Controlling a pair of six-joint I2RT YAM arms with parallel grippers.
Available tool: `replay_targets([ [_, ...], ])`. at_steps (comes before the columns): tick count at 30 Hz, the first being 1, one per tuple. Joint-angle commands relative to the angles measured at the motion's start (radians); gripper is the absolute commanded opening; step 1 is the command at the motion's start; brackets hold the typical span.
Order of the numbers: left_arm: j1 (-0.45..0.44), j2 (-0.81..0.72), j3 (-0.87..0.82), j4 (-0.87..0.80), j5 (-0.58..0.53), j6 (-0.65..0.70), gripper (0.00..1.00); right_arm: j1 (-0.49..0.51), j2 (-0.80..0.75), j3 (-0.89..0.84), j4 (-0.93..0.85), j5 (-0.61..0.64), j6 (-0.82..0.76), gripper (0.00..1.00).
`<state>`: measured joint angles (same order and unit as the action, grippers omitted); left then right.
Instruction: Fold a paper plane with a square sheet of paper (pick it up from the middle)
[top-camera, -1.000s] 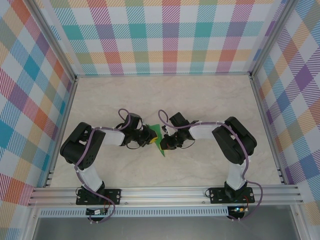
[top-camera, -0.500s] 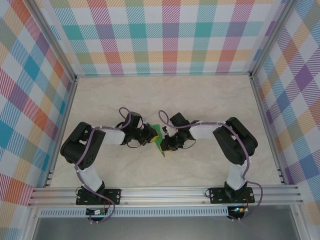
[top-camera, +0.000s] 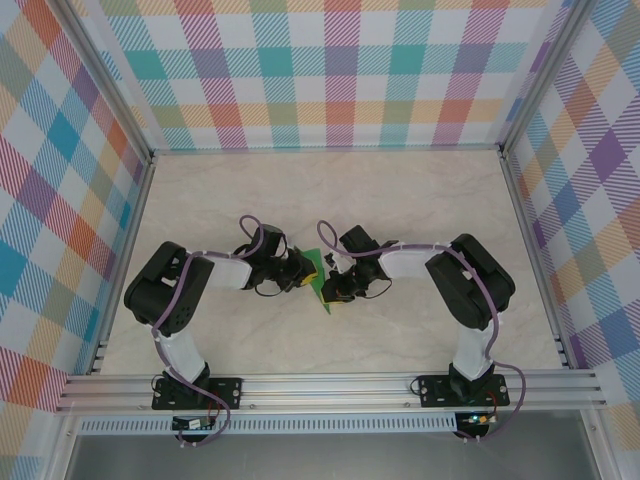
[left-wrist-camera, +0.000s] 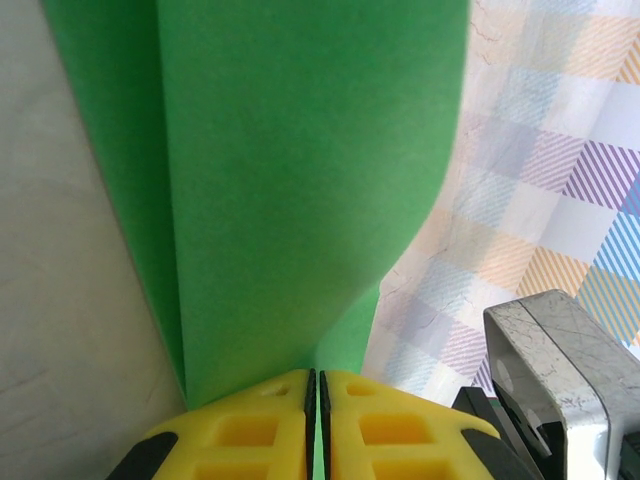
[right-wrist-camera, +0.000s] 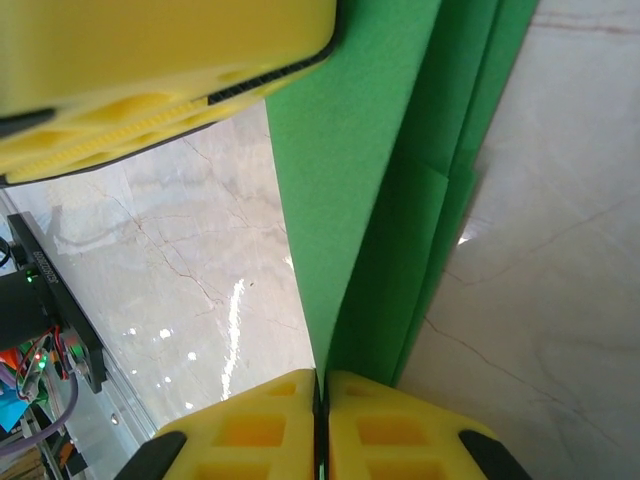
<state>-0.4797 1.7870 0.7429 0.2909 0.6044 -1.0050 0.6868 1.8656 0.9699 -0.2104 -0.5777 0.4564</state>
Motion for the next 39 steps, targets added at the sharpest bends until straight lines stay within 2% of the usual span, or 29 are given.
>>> replay_targets([
  [1,-0.007,0.018,0.028,0.011,0.009,0.020,0.12,-0.006,0.028,0.003,-0.015,-0.024,-0.018,0.10],
  [16,-0.007,0.046,0.042,0.008,0.011,0.023,0.12,-0.005,0.039,0.004,-0.032,0.024,-0.027,0.11],
  [24,-0.007,0.040,0.036,-0.041,-0.005,0.052,0.12,-0.004,-0.116,-0.071,-0.026,0.066,0.027,0.22],
  [31,-0.007,0.050,0.034,-0.039,-0.003,0.052,0.11,0.009,-0.231,-0.104,0.009,0.175,0.062,0.25],
  [33,-0.007,0.050,0.035,-0.039,-0.002,0.053,0.11,0.022,-0.226,-0.078,0.015,0.183,0.061,0.22],
  [38,-0.006,0.055,0.038,-0.041,-0.006,0.052,0.11,0.065,-0.133,0.014,0.020,0.183,0.070,0.00],
  [39,-0.007,0.055,0.038,-0.041,-0.006,0.052,0.11,0.076,-0.115,0.029,0.022,0.190,0.072,0.00],
])
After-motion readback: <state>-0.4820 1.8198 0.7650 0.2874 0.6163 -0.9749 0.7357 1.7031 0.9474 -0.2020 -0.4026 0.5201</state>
